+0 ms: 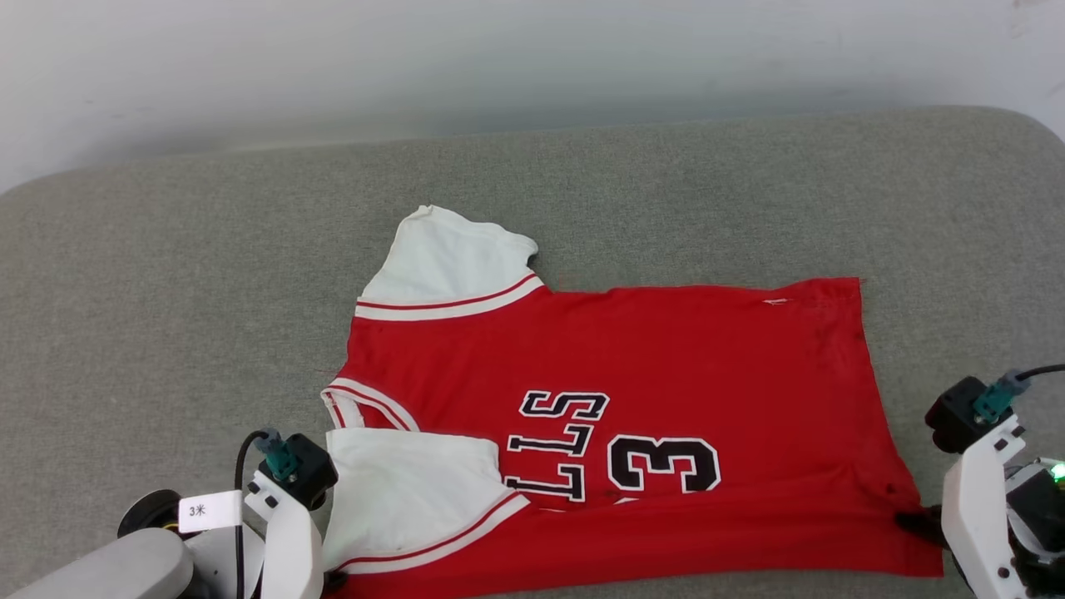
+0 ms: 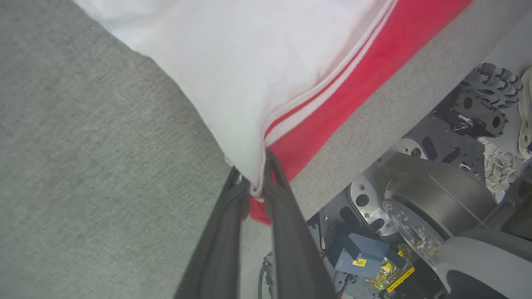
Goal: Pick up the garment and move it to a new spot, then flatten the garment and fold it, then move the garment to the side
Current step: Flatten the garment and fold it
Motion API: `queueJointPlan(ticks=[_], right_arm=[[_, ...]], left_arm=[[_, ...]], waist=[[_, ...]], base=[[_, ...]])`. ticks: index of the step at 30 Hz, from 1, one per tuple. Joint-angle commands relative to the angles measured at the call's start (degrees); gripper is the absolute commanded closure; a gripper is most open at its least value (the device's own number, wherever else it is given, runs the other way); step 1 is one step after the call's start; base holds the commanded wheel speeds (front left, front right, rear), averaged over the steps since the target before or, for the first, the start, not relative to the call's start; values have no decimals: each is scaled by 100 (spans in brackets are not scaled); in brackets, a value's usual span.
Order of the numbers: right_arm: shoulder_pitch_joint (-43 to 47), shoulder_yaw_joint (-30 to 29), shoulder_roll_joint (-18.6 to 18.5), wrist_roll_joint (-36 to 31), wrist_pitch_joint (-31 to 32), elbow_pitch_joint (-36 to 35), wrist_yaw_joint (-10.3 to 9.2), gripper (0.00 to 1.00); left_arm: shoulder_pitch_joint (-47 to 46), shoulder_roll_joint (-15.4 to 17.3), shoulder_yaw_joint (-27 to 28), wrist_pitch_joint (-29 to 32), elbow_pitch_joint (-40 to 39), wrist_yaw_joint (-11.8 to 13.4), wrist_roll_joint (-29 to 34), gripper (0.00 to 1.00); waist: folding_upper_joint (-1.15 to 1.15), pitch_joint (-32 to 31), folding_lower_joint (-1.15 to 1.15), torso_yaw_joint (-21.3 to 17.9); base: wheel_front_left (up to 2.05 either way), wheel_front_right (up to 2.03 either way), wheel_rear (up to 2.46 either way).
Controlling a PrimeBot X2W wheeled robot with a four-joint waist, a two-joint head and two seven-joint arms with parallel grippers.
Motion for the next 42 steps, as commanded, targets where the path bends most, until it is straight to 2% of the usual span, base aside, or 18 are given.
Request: queueJointPlan(ticks=[1, 4, 5, 6, 7, 11, 16, 20, 26, 32, 35, 42], right_arm=[[56, -20, 32, -52, 32, 71, -8, 100], [201, -8, 247, -197, 38, 345, -8, 100], [203, -67, 340, -230, -33, 452, -8, 71], [207, -106, 420, -274, -101, 532, -8, 0], [215, -138, 494, -314, -186, 598, -8, 0], [192, -323, 674, -465, -664, 595, -7, 0], [25, -908, 789, -944, -1745, 512, -7, 0], [0, -1585, 1116, -1500, -2647, 519, -8, 0], [181, -2565, 1791, -2439, -3613, 263, -7, 0], [463, -3512, 2498, -3226, -4063, -397, -7, 0], [622, -3766, 2772, -3564, -4123, -862, -7, 0], [844, -3859, 3098, -3915, -3975, -1632, -7, 0]], left_arm=[[63, -1, 0, -27, 38, 36, -32, 100], [71, -49, -4, -72, 161, 66, 17, 100], [53, -69, 15, -107, 211, 89, 38, 100], [23, -89, 37, -157, 250, 130, 84, 50], [7, -114, 81, -213, 305, 170, 62, 0], [-87, -52, 253, -425, 358, 174, 1, 0], [-372, 154, 513, -649, 294, 233, 145, 0], [-724, 238, 753, -923, 315, 312, 399, 0], [-1430, 62, 1118, -1165, 616, 389, 631, 0], [-2365, -220, 1410, -997, 1038, 304, 705, 0], [-2817, -304, 1465, -710, 1247, 193, 698, 0], [-3641, -423, 1532, 109, 1623, -1, 513, 0]], waist=[[0, 24, 0, -10], [0, 75, 0, -14], [0, 84, 0, -13], [0, 87, 0, -7], [0, 83, 0, 0], [0, -4, 0, 12], [0, -158, 0, -32], [0, -182, 0, -147], [0, 40, 0, -369], [0, 601, 0, -594], [0, 959, 0, -708], [0, 1626, 0, -959]], base=[[0, 0, 0], [0, 0, 0], [0, 0, 0], [0, 0, 0], [0, 0, 0], [0, 0, 0], [0, 0, 0], [0, 0, 0], [0, 0, 0], [0, 0, 0], [0, 0, 0], [0, 0, 0]])
